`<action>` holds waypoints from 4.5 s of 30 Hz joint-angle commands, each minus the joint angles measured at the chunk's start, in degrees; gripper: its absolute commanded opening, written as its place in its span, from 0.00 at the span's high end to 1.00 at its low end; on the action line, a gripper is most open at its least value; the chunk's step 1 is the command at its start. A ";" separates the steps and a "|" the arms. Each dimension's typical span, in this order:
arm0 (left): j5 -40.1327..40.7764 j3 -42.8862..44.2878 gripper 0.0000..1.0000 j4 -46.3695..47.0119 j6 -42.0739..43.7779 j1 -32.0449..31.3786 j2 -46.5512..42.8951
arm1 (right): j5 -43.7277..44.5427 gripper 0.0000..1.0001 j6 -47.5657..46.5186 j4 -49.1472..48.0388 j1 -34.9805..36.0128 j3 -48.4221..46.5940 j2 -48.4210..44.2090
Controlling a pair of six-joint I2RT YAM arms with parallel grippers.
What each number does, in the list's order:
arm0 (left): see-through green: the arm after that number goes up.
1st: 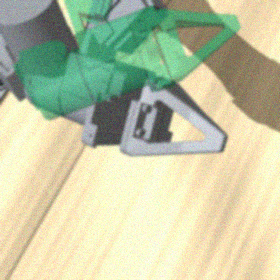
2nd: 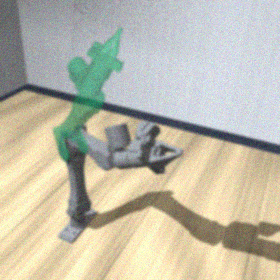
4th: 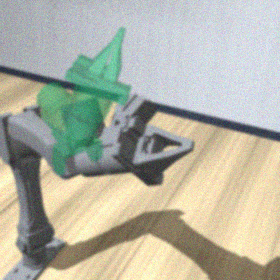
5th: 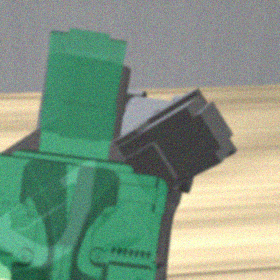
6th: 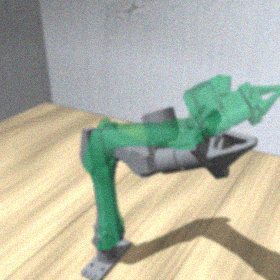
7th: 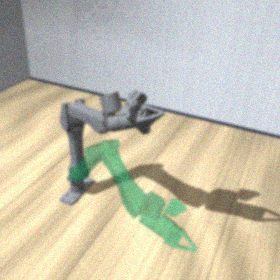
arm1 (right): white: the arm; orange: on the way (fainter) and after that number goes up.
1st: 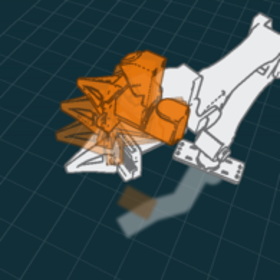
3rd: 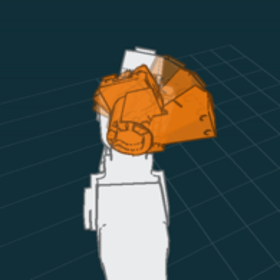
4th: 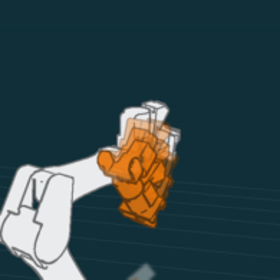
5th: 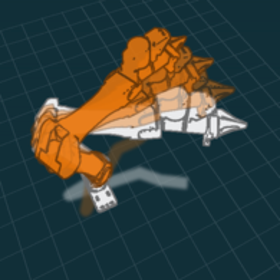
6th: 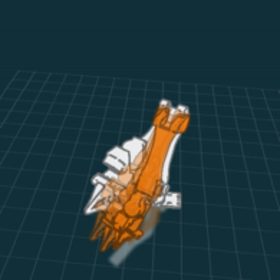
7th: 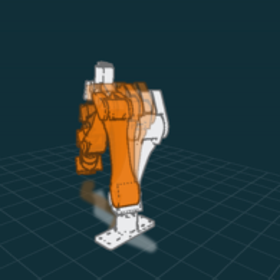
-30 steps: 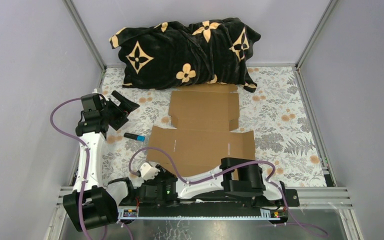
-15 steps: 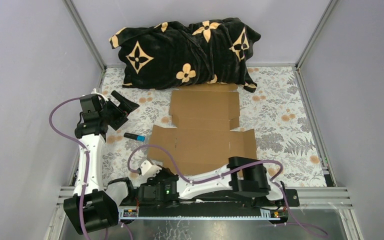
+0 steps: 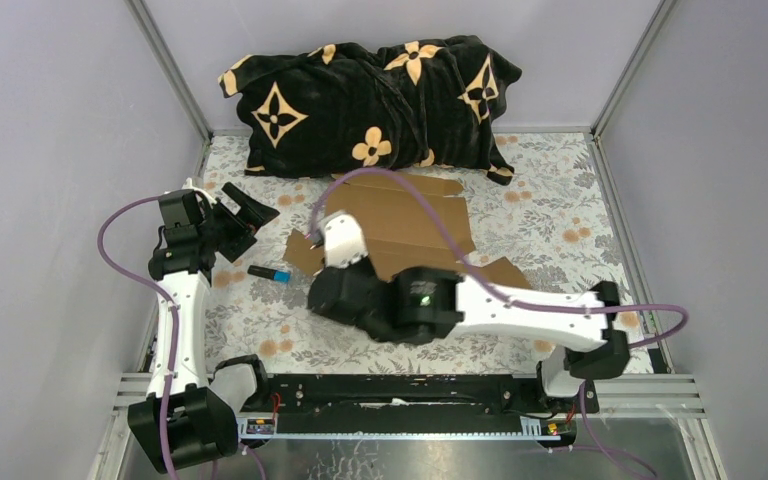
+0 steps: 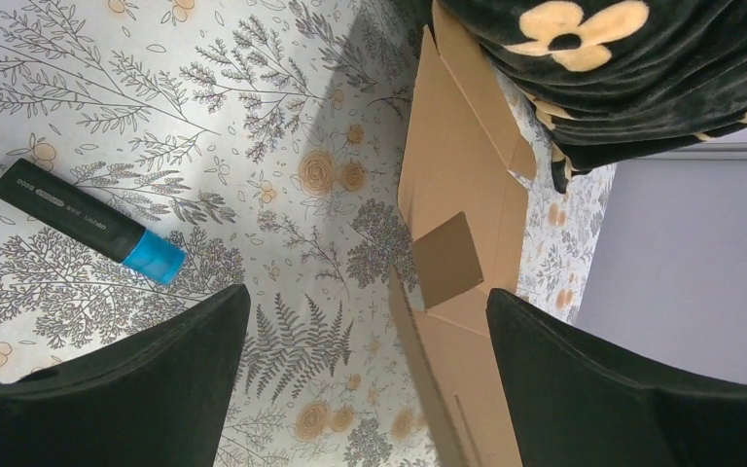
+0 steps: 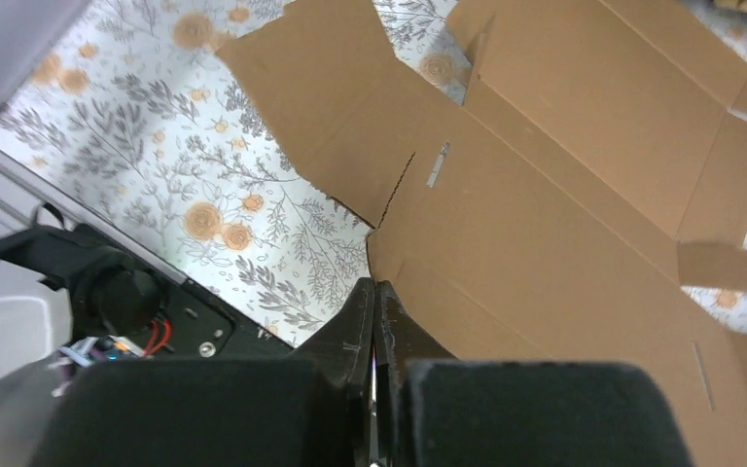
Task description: Fold the paper box
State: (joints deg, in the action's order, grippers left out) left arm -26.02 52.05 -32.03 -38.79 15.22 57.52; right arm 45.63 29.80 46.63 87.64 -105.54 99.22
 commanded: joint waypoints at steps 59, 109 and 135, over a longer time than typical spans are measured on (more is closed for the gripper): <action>1.69 -10.34 0.09 0.35 -2.82 -7.97 -12.30 | -39.97 1.00 16.84 -7.28 -39.03 -30.73 26.18; 27.42 -12.65 0.01 20.28 -15.09 -40.45 15.66 | -65.07 0.35 -7.00 -6.61 -69.89 -1.82 13.34; 28.03 -12.30 0.01 16.84 -14.21 -39.39 10.88 | -69.66 0.45 1.89 -26.63 -49.55 58.22 -22.58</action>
State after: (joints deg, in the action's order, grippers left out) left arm 0.49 38.48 -14.17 -53.43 -24.58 69.43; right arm -22.22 27.14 23.29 33.78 -51.05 79.09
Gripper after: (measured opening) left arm 0.986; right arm 0.552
